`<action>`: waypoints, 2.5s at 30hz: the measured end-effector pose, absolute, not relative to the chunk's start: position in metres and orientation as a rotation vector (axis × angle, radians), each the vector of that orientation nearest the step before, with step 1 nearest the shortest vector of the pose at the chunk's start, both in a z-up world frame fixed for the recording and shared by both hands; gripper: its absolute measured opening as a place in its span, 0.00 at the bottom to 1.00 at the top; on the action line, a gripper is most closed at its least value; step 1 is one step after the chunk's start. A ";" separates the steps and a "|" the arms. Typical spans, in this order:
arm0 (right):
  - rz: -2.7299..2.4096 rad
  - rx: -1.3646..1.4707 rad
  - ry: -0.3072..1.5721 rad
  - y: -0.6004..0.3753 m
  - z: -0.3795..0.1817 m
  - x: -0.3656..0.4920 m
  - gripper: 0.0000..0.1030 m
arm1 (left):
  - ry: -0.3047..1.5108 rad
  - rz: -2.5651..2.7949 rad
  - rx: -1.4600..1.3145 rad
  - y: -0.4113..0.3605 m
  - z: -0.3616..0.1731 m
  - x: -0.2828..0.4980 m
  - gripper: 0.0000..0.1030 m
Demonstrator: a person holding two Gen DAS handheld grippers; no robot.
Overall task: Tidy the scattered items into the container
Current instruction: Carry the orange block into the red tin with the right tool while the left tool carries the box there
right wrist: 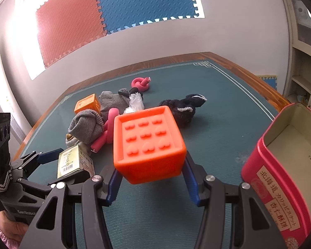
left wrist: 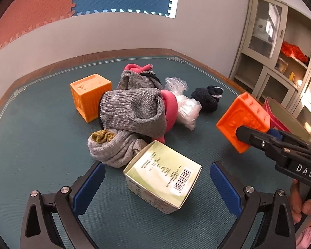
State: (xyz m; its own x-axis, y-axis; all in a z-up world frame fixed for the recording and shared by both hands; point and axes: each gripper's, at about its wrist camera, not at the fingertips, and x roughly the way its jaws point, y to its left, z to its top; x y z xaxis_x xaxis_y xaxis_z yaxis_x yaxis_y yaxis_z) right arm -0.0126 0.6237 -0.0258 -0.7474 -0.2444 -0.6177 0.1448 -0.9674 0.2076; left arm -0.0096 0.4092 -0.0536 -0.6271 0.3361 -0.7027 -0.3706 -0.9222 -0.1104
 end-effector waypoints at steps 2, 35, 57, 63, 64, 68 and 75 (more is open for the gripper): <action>-2.758 0.994 -0.219 0.624 -0.025 -0.012 0.56 | 0.079 2.519 -1.064 0.430 -0.059 -0.010 0.95; -3.130 0.622 -0.419 0.703 0.019 0.064 0.56 | -0.036 2.497 -0.840 0.606 -0.010 -0.034 0.64; -3.456 0.743 -0.534 0.814 0.019 0.124 0.58 | 0.048 2.221 -0.740 0.713 0.044 -0.006 0.64; -3.442 0.732 -0.579 0.820 0.016 0.127 0.60 | 0.066 2.217 -0.741 0.718 0.046 -0.013 0.64; -3.439 0.730 -0.583 0.820 0.016 0.127 0.63 | 0.064 2.218 -0.743 0.717 0.046 -0.014 0.64; -3.426 0.715 -0.603 0.817 0.015 0.127 0.78 | 0.048 2.222 -0.748 0.707 0.046 -0.016 0.64; -3.422 0.664 -0.612 0.809 0.020 0.128 0.83 | 0.012 2.238 -0.760 0.677 0.044 -0.009 0.69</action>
